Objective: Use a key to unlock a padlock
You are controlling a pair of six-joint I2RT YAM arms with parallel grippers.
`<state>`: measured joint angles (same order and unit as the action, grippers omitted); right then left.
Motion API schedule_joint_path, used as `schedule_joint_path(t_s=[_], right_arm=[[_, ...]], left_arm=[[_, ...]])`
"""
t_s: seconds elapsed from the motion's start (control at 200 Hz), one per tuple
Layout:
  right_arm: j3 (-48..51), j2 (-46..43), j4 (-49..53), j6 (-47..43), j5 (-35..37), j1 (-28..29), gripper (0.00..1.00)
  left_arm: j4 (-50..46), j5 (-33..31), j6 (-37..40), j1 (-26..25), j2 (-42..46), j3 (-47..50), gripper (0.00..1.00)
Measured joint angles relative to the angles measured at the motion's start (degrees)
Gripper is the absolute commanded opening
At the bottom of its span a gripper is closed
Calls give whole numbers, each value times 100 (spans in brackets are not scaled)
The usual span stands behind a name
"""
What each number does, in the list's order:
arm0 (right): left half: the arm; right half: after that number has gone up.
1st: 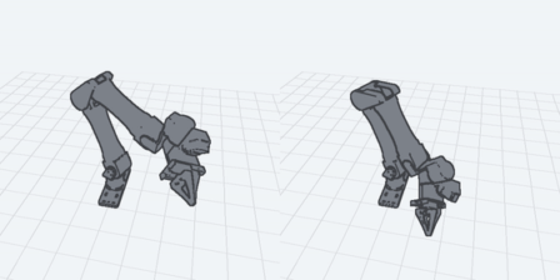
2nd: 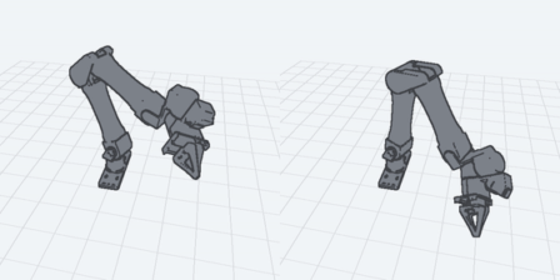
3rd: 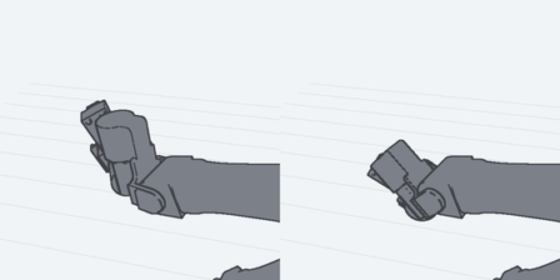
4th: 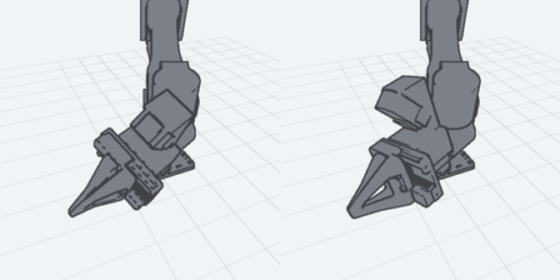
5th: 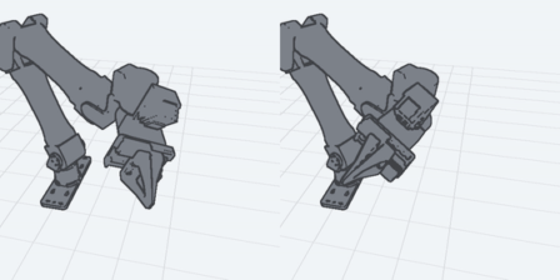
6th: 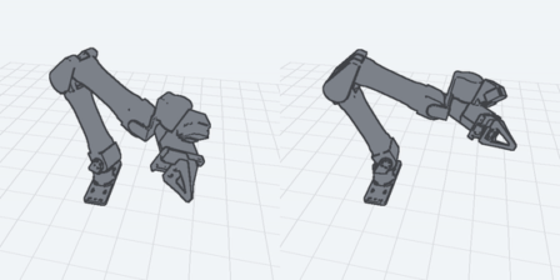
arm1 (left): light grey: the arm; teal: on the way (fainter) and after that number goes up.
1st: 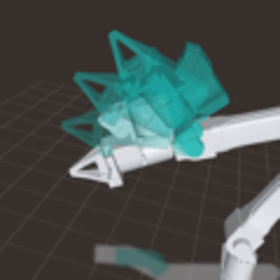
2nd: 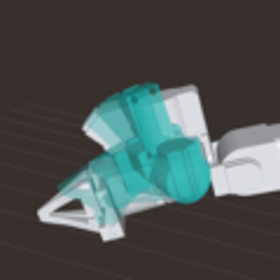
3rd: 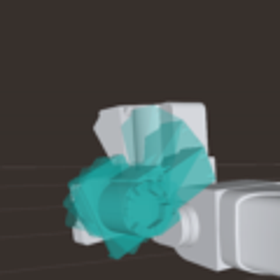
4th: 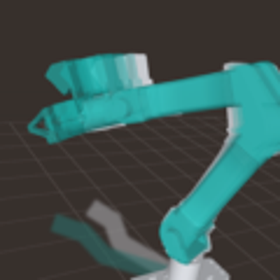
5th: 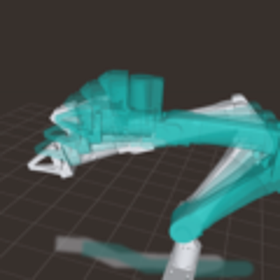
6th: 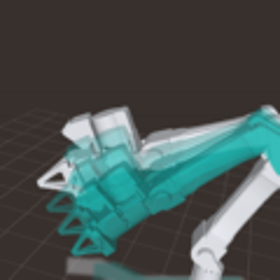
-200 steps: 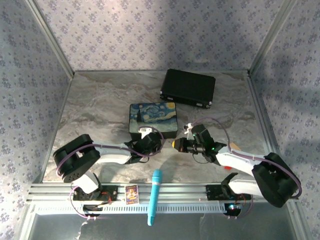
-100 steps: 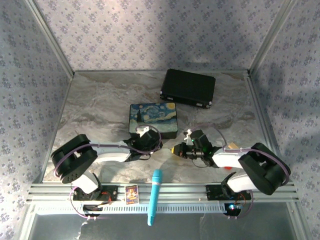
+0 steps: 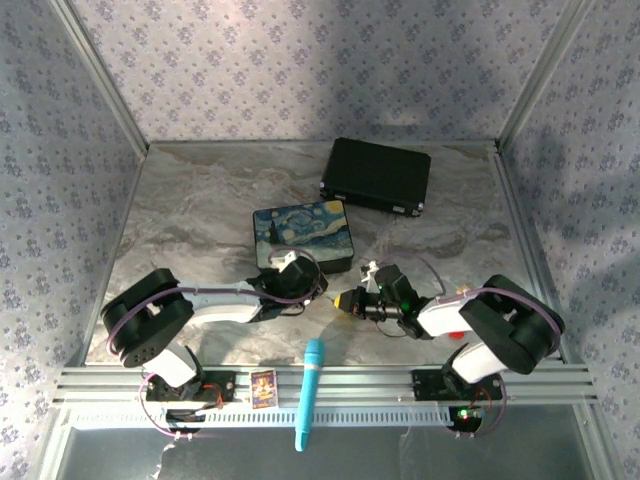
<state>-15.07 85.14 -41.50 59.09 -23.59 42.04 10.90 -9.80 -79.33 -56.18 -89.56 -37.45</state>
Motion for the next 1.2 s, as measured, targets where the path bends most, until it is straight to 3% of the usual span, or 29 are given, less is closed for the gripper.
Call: schedule_joint_path(t_s=[1.204], right_arm=[[81,376,-1147,629,629,131,0]], left_arm=[[-962,-22,-933,31,-164,-662,7]])
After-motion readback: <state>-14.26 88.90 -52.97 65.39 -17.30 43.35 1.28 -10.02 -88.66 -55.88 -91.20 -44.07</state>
